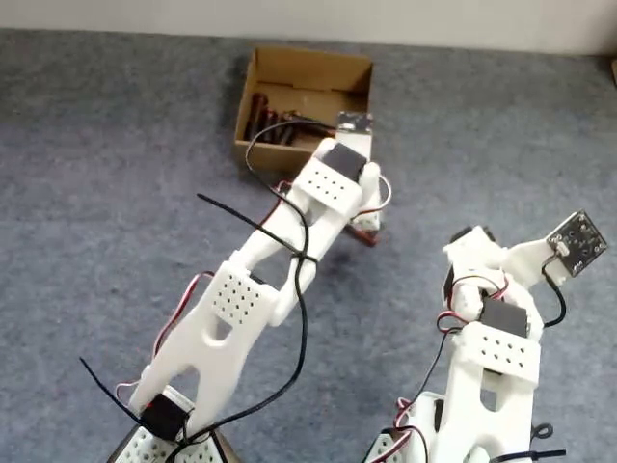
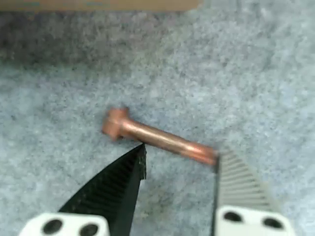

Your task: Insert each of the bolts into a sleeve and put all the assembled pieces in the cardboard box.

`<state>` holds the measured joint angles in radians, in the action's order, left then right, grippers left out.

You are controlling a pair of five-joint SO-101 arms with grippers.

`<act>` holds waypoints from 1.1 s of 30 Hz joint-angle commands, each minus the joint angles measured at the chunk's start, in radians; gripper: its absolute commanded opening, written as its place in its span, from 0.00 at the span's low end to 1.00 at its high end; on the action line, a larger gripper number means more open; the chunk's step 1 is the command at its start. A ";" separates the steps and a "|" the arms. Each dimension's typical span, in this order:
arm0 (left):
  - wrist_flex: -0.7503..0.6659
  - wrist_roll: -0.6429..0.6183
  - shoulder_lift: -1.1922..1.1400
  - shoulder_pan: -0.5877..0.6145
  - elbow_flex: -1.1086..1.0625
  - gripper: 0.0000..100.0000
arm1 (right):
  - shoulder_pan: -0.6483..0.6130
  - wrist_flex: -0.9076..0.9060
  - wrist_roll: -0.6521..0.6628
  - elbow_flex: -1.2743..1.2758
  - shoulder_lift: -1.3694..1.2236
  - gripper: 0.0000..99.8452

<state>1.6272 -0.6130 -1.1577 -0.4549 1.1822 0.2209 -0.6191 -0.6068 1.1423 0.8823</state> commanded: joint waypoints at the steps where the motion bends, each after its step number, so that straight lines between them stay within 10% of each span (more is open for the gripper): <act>1: 0.021 0.017 -0.021 0.076 0.061 0.12 | 0.010 0.021 -0.002 -0.010 0.030 0.00; 21: 0.137 0.227 -0.031 0.113 0.044 0.01 | 0.013 0.021 0.000 -0.007 0.030 0.00; 33: 0.133 0.311 0.483 0.104 -0.498 0.01 | 0.010 0.021 0.000 -0.010 0.024 0.00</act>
<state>1.7453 -0.3767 -0.9613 -0.3690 0.8846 0.2209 -0.6191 -0.6068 1.1423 0.8823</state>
